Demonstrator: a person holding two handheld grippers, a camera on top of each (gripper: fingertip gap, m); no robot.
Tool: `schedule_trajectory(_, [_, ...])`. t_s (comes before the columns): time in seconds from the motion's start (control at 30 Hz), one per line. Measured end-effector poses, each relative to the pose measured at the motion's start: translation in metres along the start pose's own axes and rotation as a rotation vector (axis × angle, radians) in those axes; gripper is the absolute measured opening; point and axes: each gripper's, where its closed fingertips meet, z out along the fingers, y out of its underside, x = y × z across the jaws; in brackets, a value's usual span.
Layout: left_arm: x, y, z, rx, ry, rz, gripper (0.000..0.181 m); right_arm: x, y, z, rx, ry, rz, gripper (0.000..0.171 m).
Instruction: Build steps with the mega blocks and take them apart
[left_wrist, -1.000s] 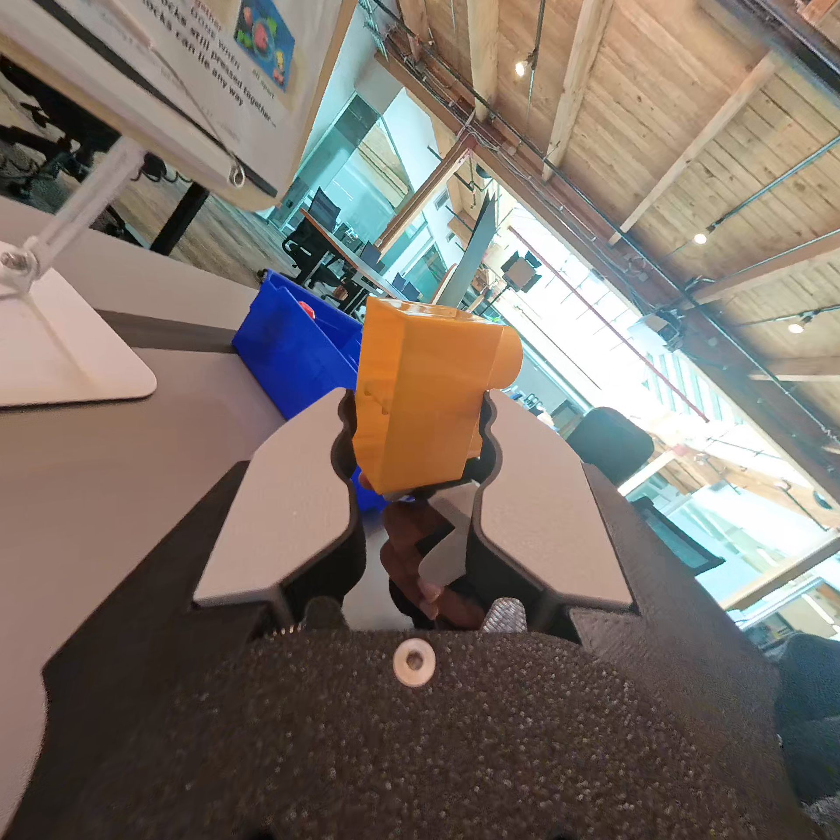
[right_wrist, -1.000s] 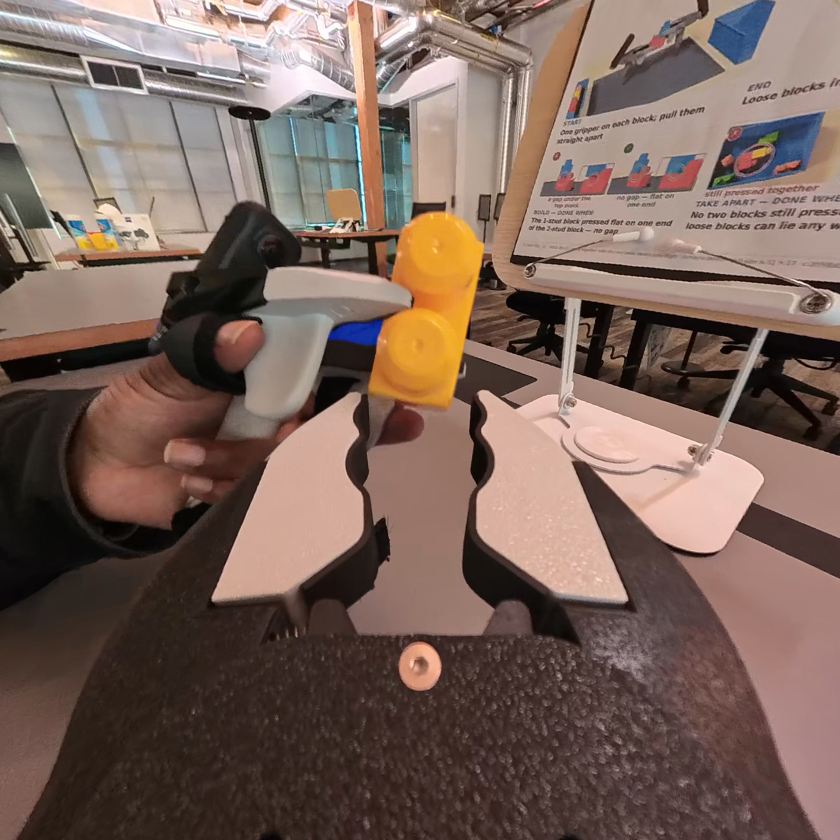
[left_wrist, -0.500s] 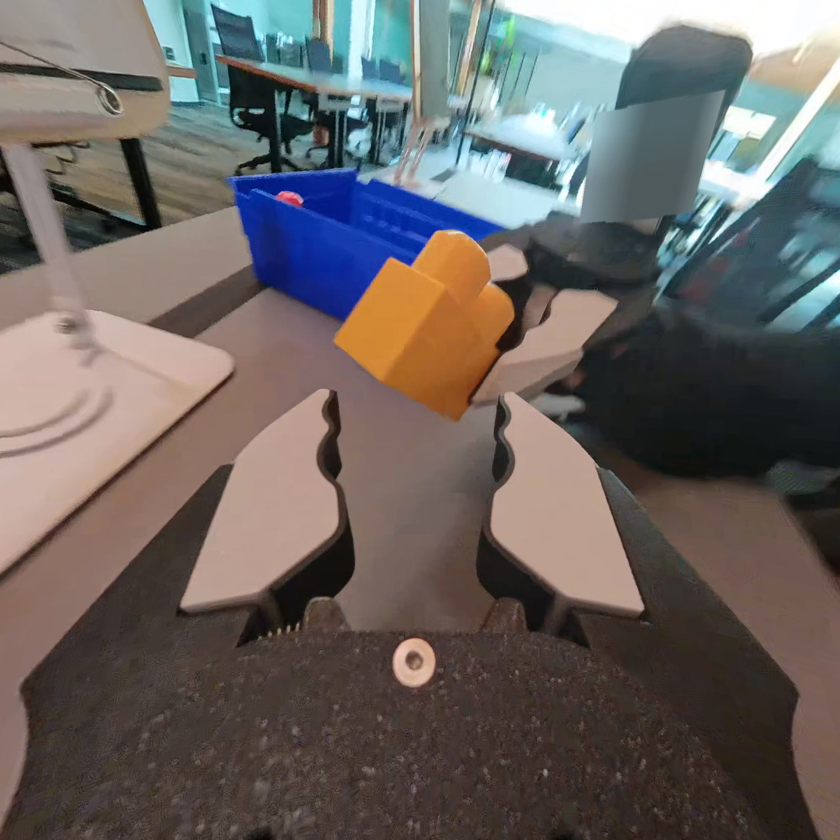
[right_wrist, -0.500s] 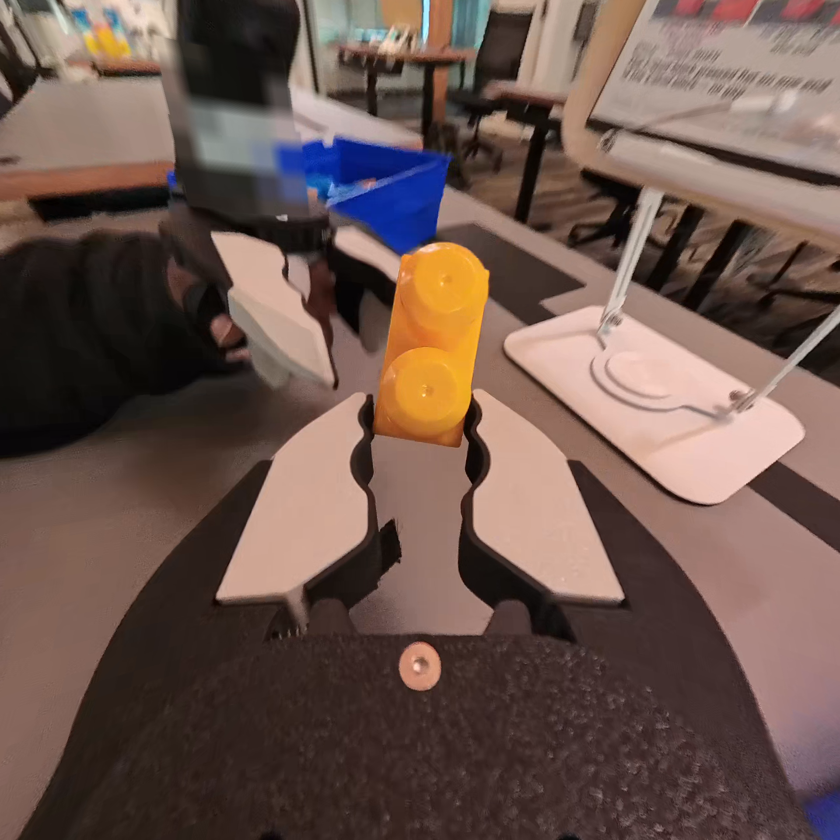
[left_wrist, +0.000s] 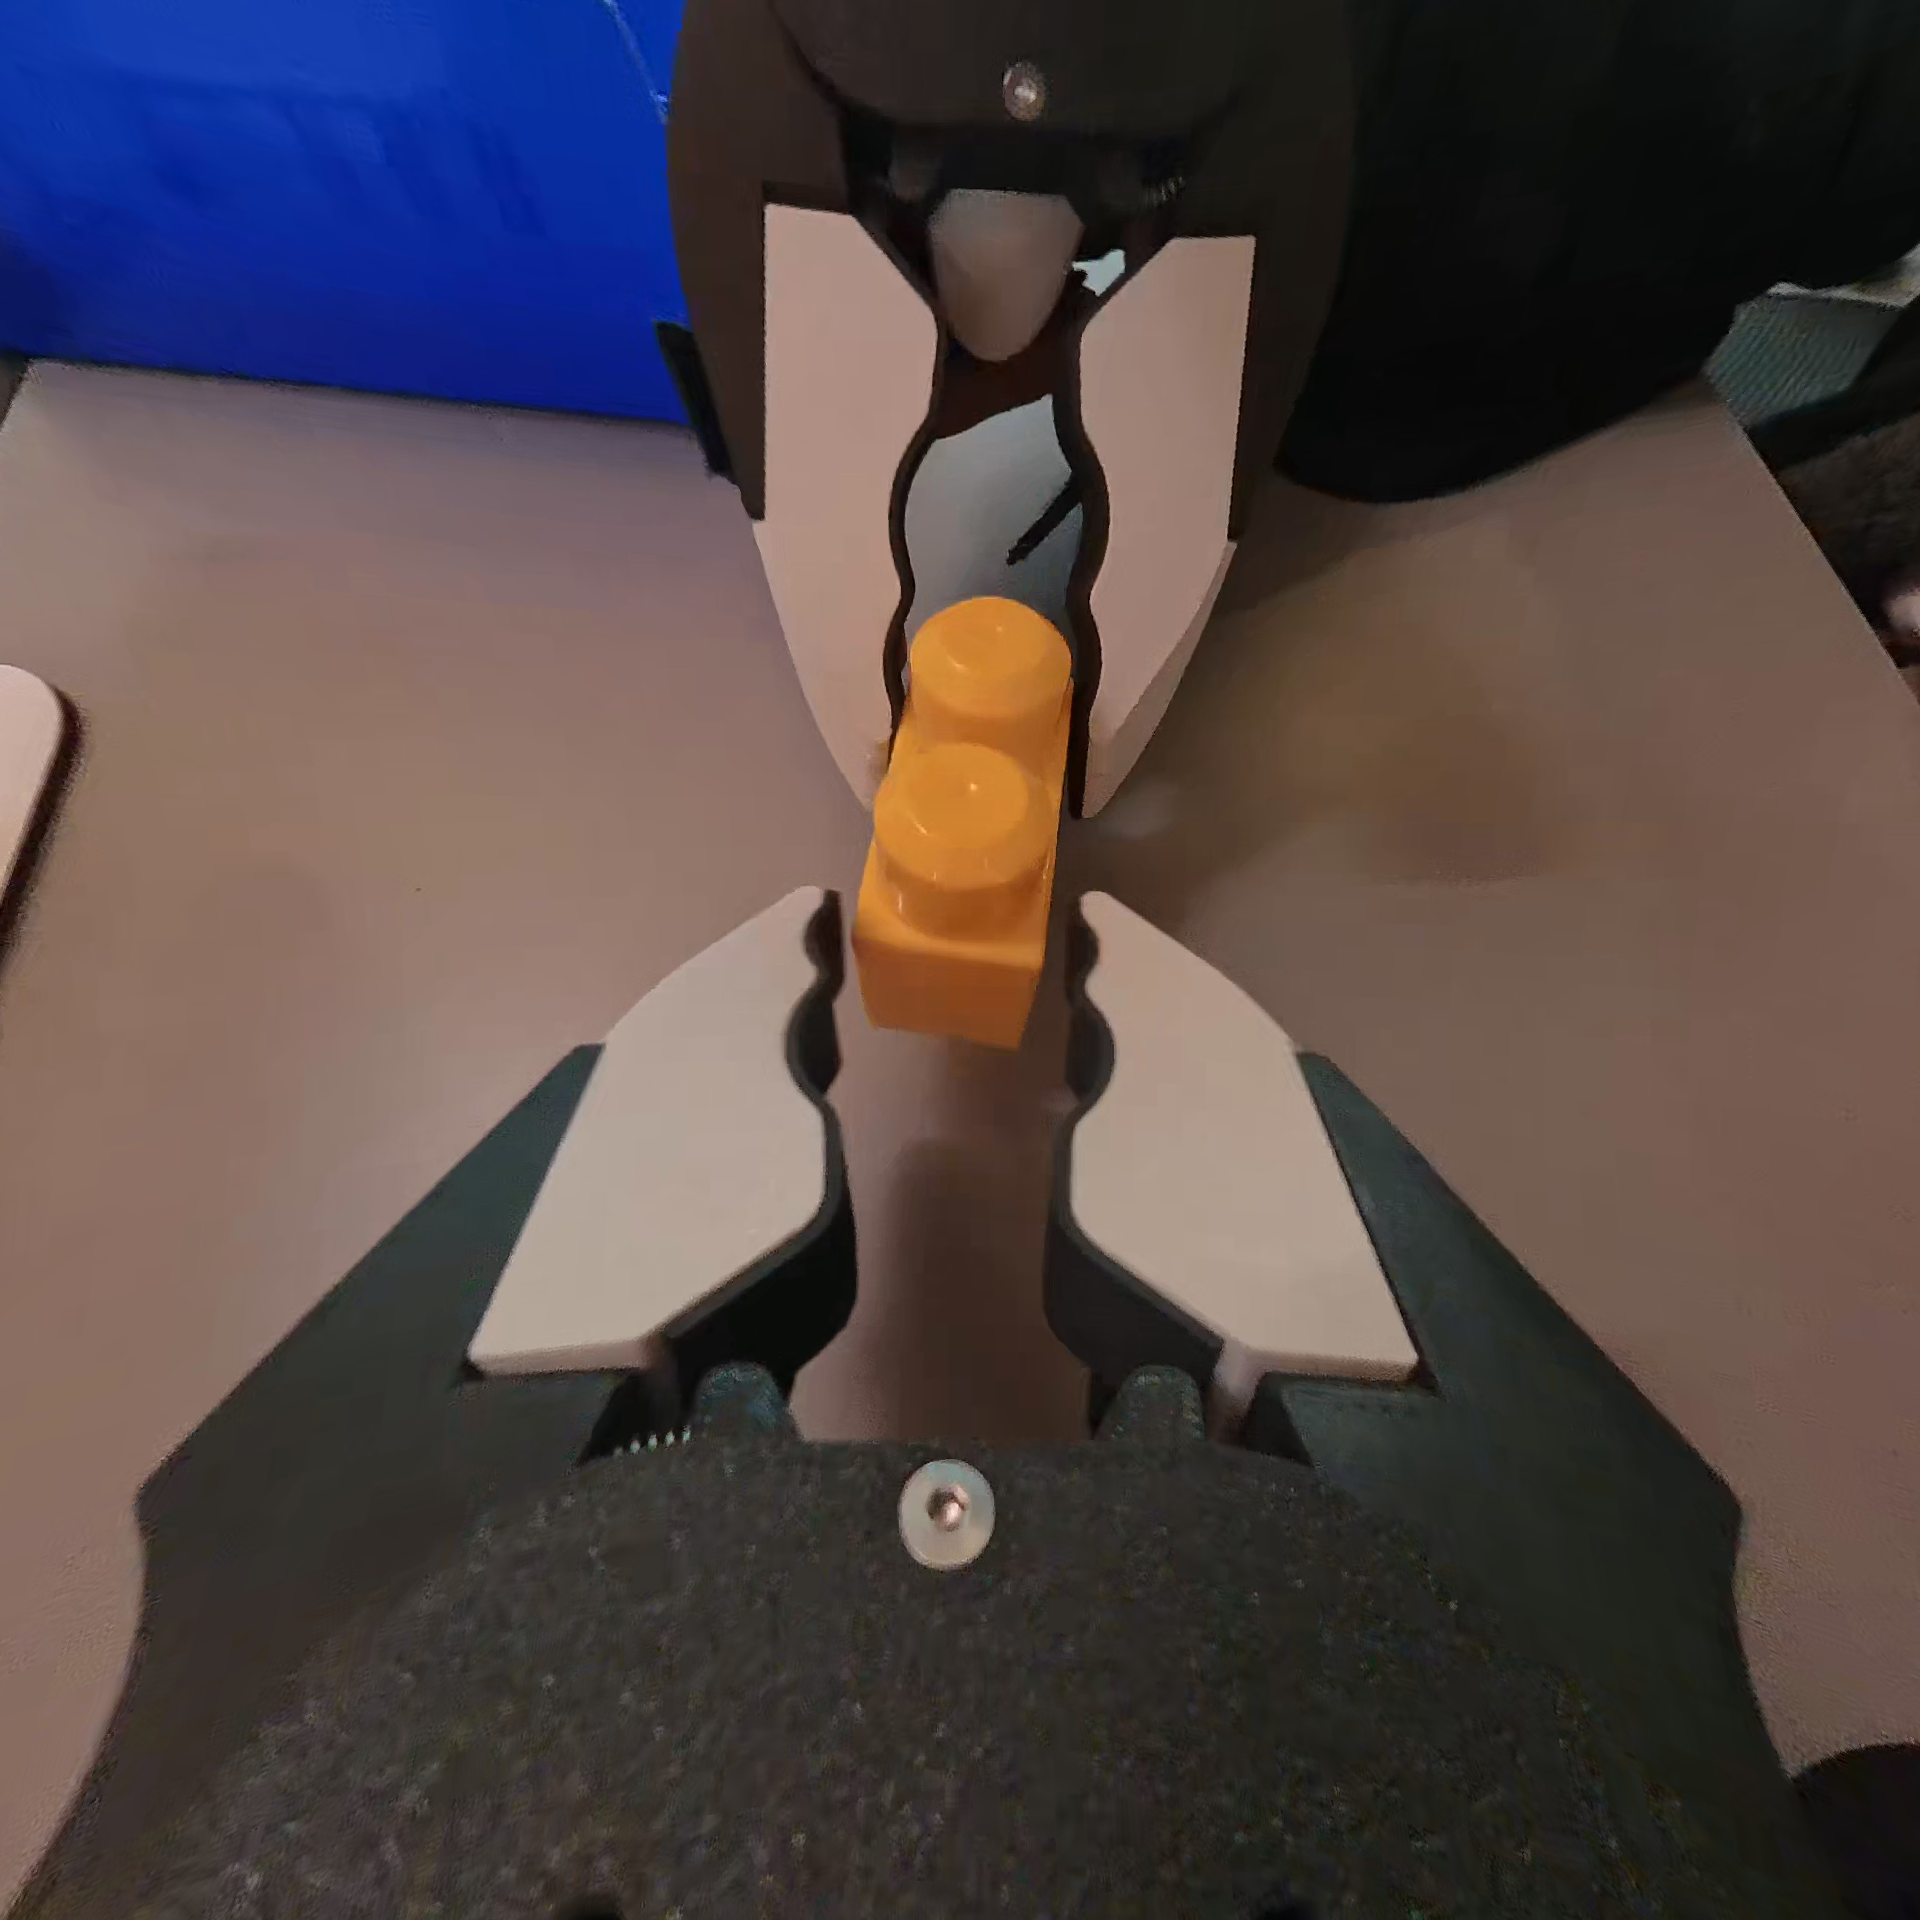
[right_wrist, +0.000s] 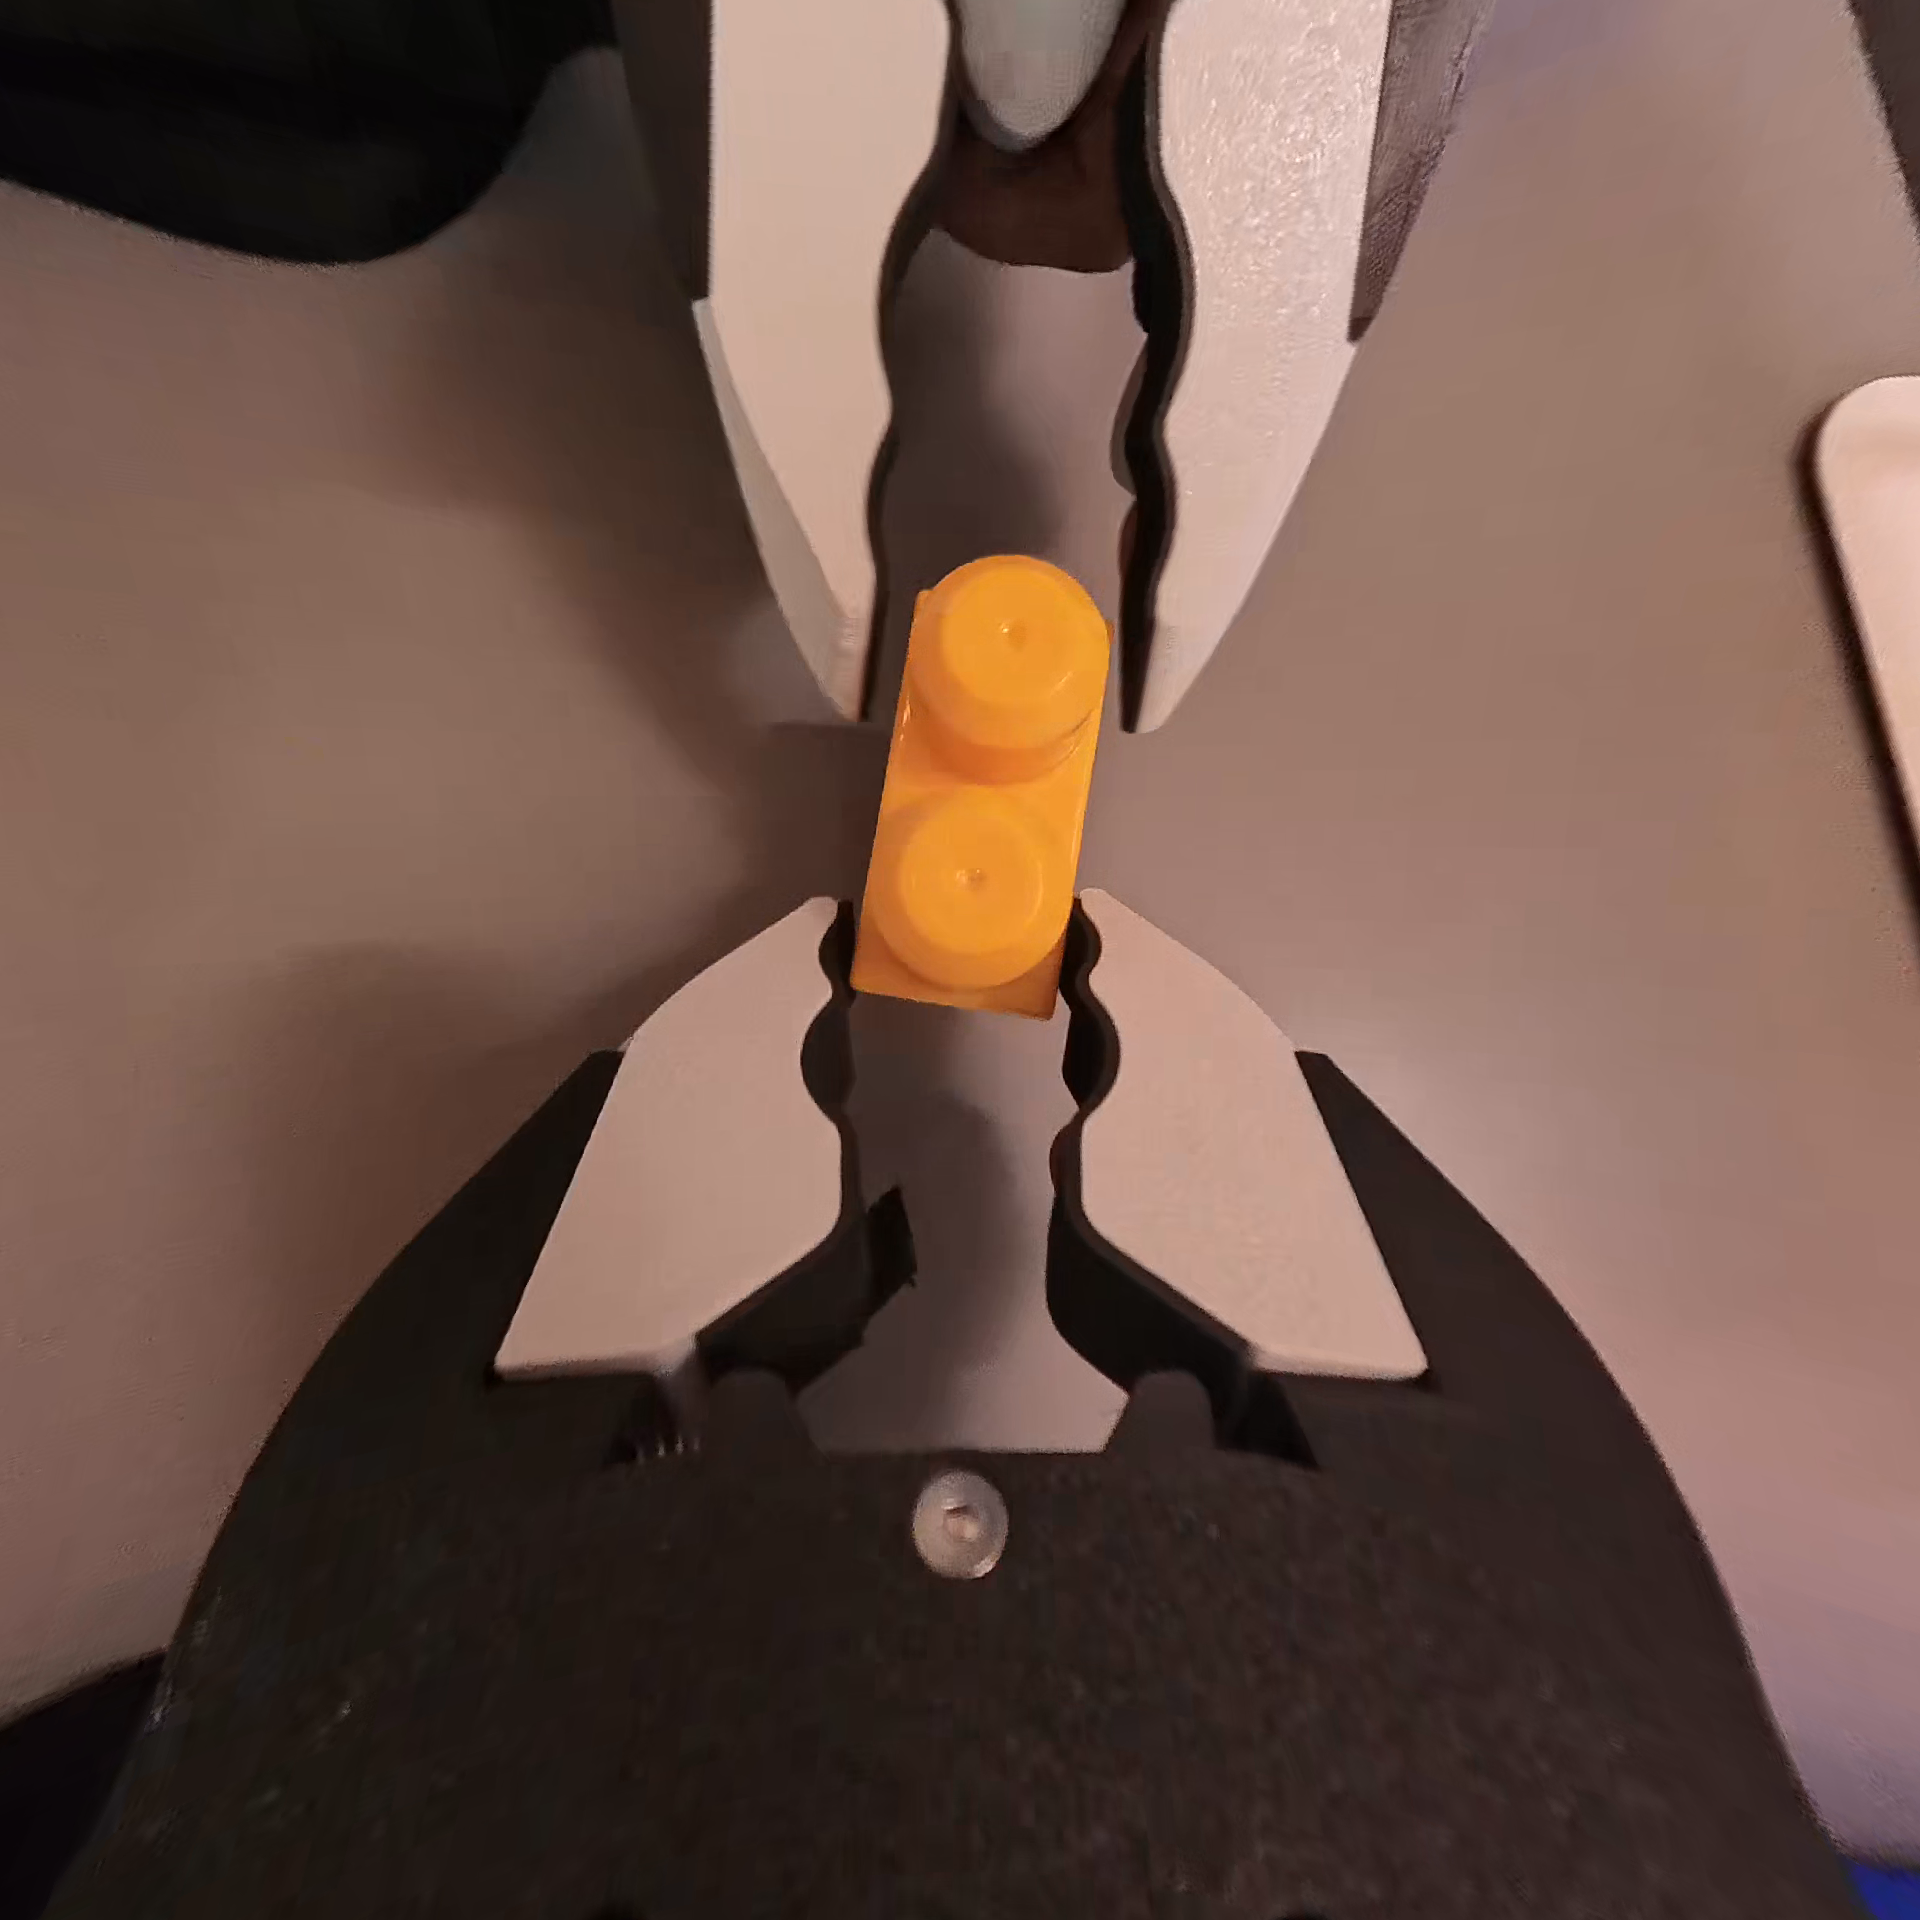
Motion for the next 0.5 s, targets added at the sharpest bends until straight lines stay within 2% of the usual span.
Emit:
schedule_trajectory(0.03, [0.000, 0.001, 0.001, -0.007, -0.002, 0.009, 0.035, -0.002, 0.001, 0.001, -0.008, -0.008, 0.000, 0.038])
schedule_trajectory(0.13, [0.001, 0.005, 0.003, -0.024, 0.004, 0.013, 0.036, -0.003, 0.001, 0.001, -0.005, -0.018, 0.005, 0.038])
schedule_trajectory(0.3, [-0.003, 0.002, -0.001, 0.040, 0.017, -0.034, 0.036, 0.002, -0.009, -0.006, 0.082, -0.020, 0.052, 0.037])
schedule_trajectory(0.5, [-0.007, 0.009, -0.001, 0.012, 0.025, -0.099, 0.036, 0.008, -0.008, 0.001, 0.117, -0.007, 0.075, 0.036])
